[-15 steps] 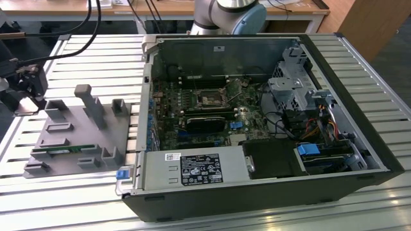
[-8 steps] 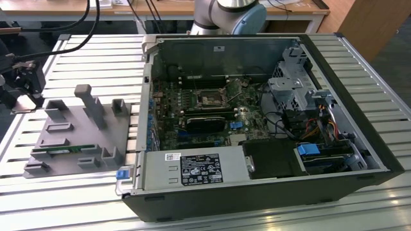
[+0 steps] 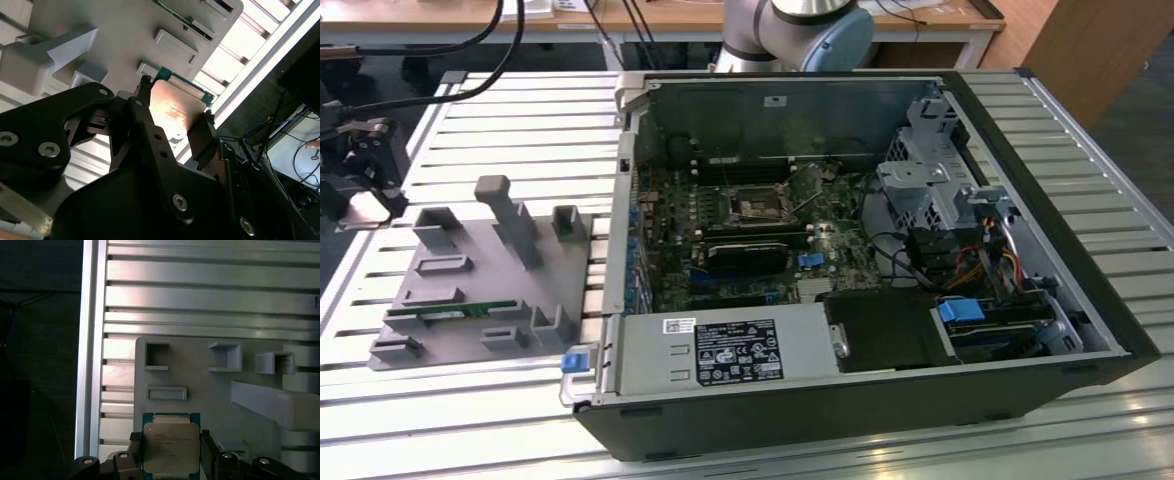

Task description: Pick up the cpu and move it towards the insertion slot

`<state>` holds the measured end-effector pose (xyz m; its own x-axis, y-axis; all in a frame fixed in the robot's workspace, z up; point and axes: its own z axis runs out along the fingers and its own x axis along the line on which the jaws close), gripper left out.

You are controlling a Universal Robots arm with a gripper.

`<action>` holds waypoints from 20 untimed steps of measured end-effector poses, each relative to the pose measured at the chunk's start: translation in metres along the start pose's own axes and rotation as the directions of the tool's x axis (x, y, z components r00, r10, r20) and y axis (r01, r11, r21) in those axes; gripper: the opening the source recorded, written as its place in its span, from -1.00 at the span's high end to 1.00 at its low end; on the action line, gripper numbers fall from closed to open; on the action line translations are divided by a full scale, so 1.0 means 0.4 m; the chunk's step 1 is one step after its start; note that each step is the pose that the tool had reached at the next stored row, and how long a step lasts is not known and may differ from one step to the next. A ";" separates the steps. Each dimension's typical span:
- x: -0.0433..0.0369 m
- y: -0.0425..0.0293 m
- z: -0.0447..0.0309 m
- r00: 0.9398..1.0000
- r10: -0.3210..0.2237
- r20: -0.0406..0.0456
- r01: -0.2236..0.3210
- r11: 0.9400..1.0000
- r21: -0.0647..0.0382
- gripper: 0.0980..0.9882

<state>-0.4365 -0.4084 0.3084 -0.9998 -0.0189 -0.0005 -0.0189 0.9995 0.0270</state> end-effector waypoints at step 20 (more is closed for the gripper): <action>0.000 0.002 -0.061 1.000 0.000 0.000 0.000 1.000 0.002 0.00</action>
<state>-0.4365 -0.4084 0.3327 -0.9998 -0.0189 -0.0006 -0.0189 0.9995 0.0254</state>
